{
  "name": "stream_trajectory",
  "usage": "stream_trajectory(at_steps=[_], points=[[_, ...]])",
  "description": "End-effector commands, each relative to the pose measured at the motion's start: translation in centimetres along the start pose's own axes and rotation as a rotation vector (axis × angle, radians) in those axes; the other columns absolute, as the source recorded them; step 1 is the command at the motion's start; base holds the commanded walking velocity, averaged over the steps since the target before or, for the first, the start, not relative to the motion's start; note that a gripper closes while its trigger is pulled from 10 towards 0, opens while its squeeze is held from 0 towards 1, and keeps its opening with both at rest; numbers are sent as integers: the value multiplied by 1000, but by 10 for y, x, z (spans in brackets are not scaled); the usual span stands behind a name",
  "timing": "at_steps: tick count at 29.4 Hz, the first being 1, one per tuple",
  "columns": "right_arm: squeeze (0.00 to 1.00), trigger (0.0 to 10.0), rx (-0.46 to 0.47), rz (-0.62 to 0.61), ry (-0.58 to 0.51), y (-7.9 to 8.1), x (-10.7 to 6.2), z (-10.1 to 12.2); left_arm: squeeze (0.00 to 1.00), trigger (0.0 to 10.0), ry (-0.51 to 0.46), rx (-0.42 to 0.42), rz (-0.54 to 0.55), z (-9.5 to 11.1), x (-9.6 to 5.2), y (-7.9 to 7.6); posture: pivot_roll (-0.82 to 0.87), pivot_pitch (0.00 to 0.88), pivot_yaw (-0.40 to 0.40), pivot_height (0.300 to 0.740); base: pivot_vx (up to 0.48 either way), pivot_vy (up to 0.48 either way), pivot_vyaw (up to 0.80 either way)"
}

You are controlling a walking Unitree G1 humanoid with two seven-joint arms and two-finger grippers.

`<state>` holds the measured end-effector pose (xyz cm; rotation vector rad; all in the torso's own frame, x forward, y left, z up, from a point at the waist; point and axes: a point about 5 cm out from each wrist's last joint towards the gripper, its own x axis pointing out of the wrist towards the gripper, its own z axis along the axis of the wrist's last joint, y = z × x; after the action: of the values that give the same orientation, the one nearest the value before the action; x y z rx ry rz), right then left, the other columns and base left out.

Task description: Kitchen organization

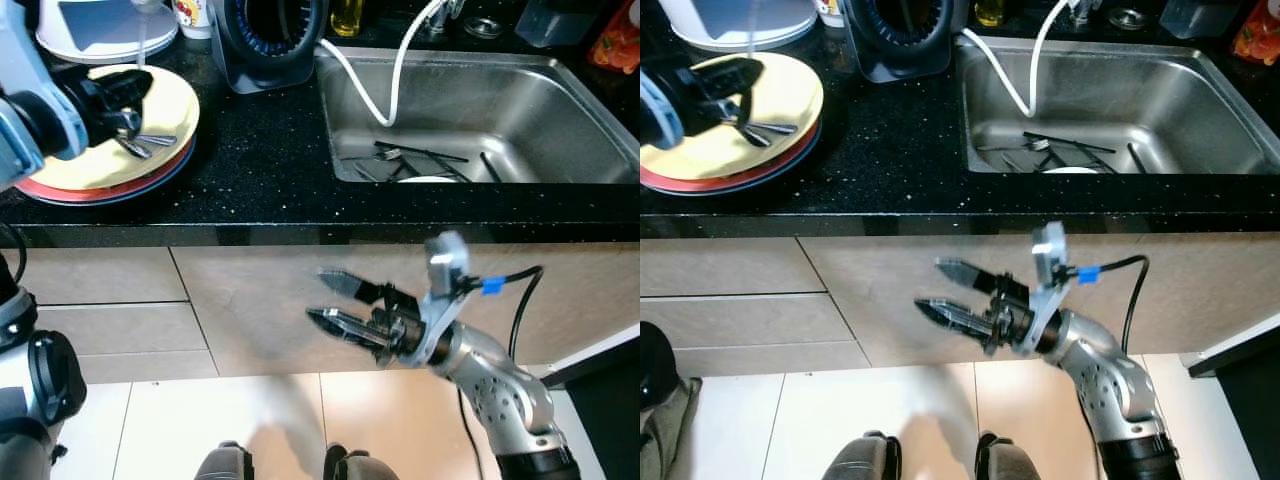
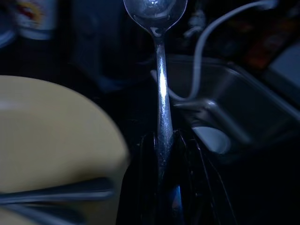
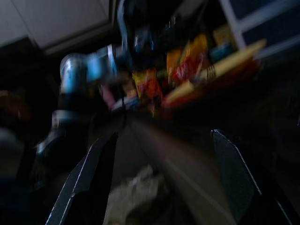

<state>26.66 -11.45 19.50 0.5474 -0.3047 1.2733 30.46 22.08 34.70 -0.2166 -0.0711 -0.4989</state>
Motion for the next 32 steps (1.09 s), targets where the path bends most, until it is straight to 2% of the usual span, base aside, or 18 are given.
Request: stream_trajectory(at_steps=[1, 2, 4, 8, 9, 11, 16, 22, 23, 25, 32], points=[[0, 10000, 9, -27, -27, -1, -5, 2, 0, 7961, -37, 11, -35, 1, -3, -5, 143, 150, -35, 740, 0, 0, 0], [0, 10000, 9, -30, -42, -2, -3, 3, 0, 10000, -44, 6, -59, -2, -4, -8, 144, 148, -39, 740, 0, 0, 0], [0, 10000, 11, -41, -71, -3, 1, 8, 0, 10000, -64, 3, -104, -9, -5, -14, 145, 147, -45, 740, 0, 0, 0], [0, 10000, -2, -69, -75, -7, 3, 10, 0, 10000, -82, -10, -125, -13, -7, -15, 144, 145, -47, 740, 0, 0, 0], [0, 10000, -16, -100, -75, -11, 6, 12, 0, 10000, -103, -20, -169, -17, -9, -19, 145, 143, -51, 740, 0, 0, 0], [0, 10000, -19, -108, -76, -12, 8, 12, 0, 10000, -111, -19, -191, -18, -10, -21, 145, 143, -51, 740, 0, 0, 0], [0, 10000, -15, -131, -115, -16, 20, 20, 0, 10000, -193, -14, -391, -29, -17, -39, 145, 141, -54, 740, 0, 0, 0], [0, 10000, -39, -161, -136, -19, 37, 26, 0, 10000, -173, -56, -438, -46, -15, -43, 143, 142, -53, 740, 0, 0, 0], [0, 10000, -39, -161, -136, -19, 37, 26, 0, 10000, -173, -56, -438, -46, -15, -43, 143, 142, -53, 740, 0, 0, 0], [0, 10000, -57, -161, -159, -18, 48, 32, 0, 10000, -149, -32, -465, -57, -13, -49, 145, 144, -51, 740, 0, 0, 0], [0, 10000, -96, -158, -175, -15, 59, 40, 0, 10000, -116, -18, -480, -71, -8, -53, 146, 140, -48, 740, 0, 0, 0]])
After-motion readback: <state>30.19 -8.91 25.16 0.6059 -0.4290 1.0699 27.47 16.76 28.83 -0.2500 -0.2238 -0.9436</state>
